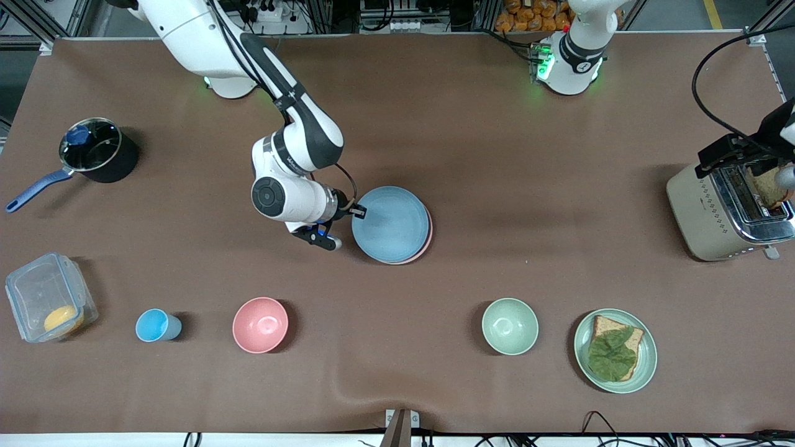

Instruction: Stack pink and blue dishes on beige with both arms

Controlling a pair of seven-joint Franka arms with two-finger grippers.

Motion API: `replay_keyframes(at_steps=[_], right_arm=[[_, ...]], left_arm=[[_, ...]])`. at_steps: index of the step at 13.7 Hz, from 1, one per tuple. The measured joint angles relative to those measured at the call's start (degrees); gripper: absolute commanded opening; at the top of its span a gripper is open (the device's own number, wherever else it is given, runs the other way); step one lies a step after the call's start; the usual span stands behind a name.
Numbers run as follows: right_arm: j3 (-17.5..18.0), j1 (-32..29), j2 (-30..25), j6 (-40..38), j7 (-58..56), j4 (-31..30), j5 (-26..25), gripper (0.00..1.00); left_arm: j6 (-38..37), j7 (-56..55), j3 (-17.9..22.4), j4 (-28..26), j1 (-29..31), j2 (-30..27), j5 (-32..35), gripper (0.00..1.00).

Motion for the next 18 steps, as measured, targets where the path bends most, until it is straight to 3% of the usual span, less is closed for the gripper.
replay_keyframes(at_steps=[5,6,8,14,18], right_arm=[[0.0,0.41,0.22,0.78,1.08,0.43,-0.01,0.01],[0.01,0.74,0.47,1.23,1.23,0.56,-0.02,0.16],[0.01,1.03,1.02,1.63,1.36,0.82,-0.03,0.99],[-1.02,0.93,0.45,-0.82,1.5,2.6,-0.35,1.0],[-3.98,-3.42,-4.39,-17.35,-3.02,7.67,-8.14,1.0]], left_arm=[[-0.26,2.17,1.69,-1.17,-0.81,-1.21,-0.02,1.0],[-0.49,2.17,1.96,-1.41,-1.16,-1.5,-0.02,1.0],[-1.1,2.17,3.49,-1.51,-3.05,-1.77,-0.02,1.0],[-2.2,-0.61,6.01,-1.54,-6.17,-2.93,-0.11,1.0],[-2.33,-6.41,7.08,-1.54,-11.63,-3.43,-0.11,1.0]])
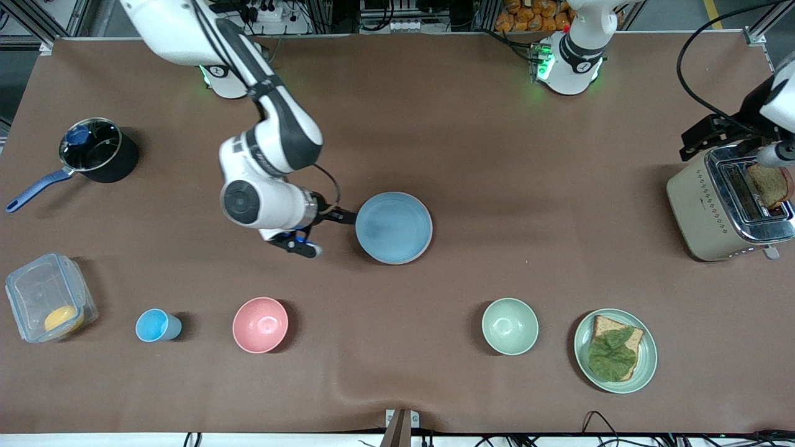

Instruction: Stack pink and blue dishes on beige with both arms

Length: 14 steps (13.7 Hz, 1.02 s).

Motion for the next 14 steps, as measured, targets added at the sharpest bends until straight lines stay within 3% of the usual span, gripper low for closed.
replay_keyframes(at_steps=[3,8,11,14], right_arm=[[-0.44,-8.36,-4.82,-9.76,-14.86,1.37,-4.72,1.0],[-0.68,-21.88,-16.24,-17.6,-35.68,2.15,-12.01,1.0],[-0.71,-23.4,-24.27,-19.23,-41.7,2.2,-16.04,1.0],[-2.86,-22.65,-28.56,-20.47,-45.29,3.67,-18.3,1.0]], left_arm=[[-0.02,-0.61,4.26,0.0,-4.02,-0.09,0.0,1.0],[-0.02,-0.67,4.7,0.27,-4.84,-0.16,0.0,1.0],[-0.02,-0.74,4.62,0.36,-5.86,-0.24,0.0,1.0],[-0.12,-0.82,4.61,0.34,-6.74,-0.23,0.0,1.0]])
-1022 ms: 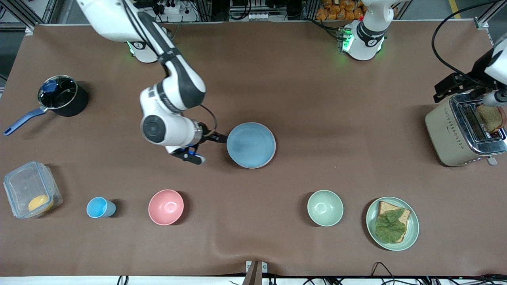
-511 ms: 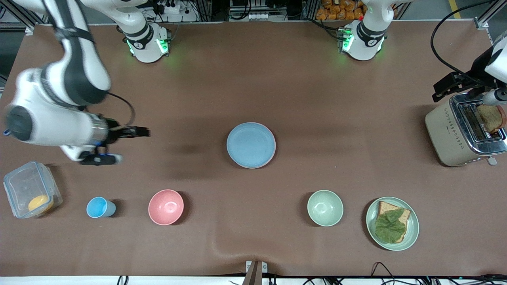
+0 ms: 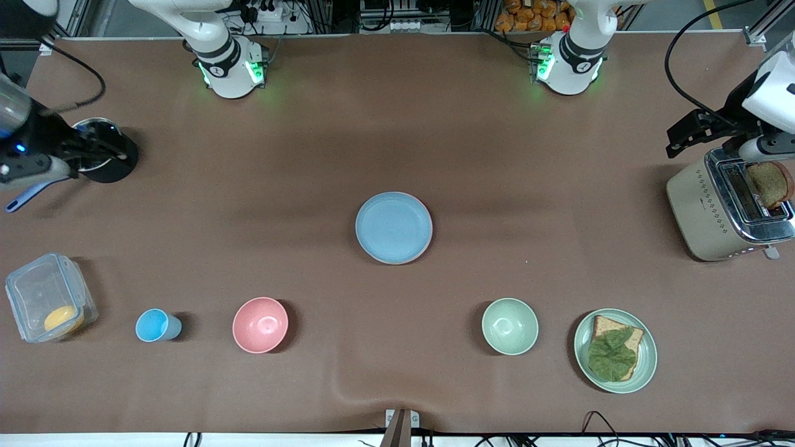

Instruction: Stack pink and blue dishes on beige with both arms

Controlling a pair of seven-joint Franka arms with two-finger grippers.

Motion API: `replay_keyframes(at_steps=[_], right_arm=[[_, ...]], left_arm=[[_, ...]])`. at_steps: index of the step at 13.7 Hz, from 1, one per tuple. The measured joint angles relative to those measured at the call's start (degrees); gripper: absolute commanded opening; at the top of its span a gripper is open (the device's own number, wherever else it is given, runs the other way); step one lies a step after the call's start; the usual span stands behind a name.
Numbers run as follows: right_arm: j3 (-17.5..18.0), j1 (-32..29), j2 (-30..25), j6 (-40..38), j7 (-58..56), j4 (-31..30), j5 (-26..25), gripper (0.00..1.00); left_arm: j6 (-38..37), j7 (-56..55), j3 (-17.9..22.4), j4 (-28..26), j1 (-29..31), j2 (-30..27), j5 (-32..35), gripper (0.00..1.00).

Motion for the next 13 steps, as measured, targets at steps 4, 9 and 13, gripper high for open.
replay_keyframes(at_steps=[4,9,13], right_arm=[[-1.05,1.73,-0.33,-1.04,-1.3,4.62,-6.25,1.0],[-1.36,2.85,-0.27,-2.63,0.51,5.19,-7.11,1.0],[-1.72,2.56,-0.26,-3.69,2.31,5.17,-6.56,1.0]], left_arm=[[-0.11,0.0,0.29,0.16,0.15,0.01,0.0,1.0],[-4.02,0.0,0.27,4.28,0.05,2.27,0.0,1.0],[-4.27,0.0,0.27,4.96,0.06,3.38,0.0,1.0]])
